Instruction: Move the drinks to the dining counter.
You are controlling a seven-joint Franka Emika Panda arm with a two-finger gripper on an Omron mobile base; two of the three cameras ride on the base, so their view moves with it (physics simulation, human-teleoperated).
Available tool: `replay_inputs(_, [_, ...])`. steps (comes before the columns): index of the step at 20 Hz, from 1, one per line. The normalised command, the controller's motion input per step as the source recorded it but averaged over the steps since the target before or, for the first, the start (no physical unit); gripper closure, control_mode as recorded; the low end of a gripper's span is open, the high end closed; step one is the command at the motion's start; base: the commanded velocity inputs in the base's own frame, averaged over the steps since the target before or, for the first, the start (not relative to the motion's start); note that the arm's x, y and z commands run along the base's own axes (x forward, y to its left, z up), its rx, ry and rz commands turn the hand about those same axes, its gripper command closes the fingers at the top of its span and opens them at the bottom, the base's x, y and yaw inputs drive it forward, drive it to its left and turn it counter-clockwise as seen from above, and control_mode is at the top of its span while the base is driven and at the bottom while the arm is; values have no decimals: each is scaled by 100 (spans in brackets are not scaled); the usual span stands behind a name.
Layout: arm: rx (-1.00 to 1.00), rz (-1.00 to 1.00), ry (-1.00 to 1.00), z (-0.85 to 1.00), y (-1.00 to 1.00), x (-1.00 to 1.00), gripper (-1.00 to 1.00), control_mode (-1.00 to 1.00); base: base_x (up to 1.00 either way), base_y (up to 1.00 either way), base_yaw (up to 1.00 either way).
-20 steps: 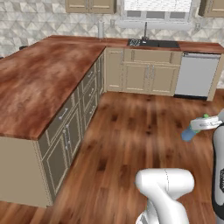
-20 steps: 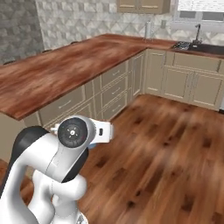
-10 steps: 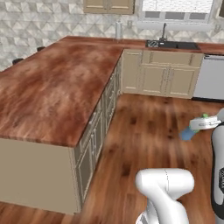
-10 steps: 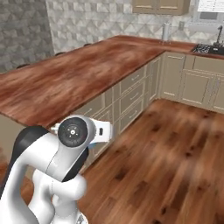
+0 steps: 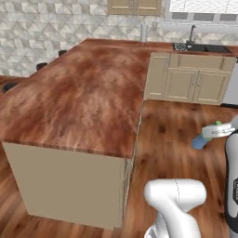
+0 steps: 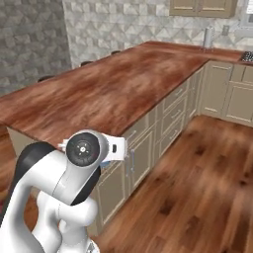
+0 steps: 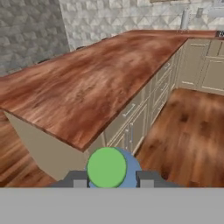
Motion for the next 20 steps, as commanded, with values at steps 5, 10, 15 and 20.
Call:
replay_inputs(5, [0,0,0,0,0,0,100,100,-4,100,0])
replay_inputs(10, [0,0,0,0,0,0,100,100,7,93,0])
replay_inputs(15, [0,0,0,0,0,0,100,100,50,45,-1])
replay_inputs(20, [0,0,0,0,0,0,100,100,71,10,-3])
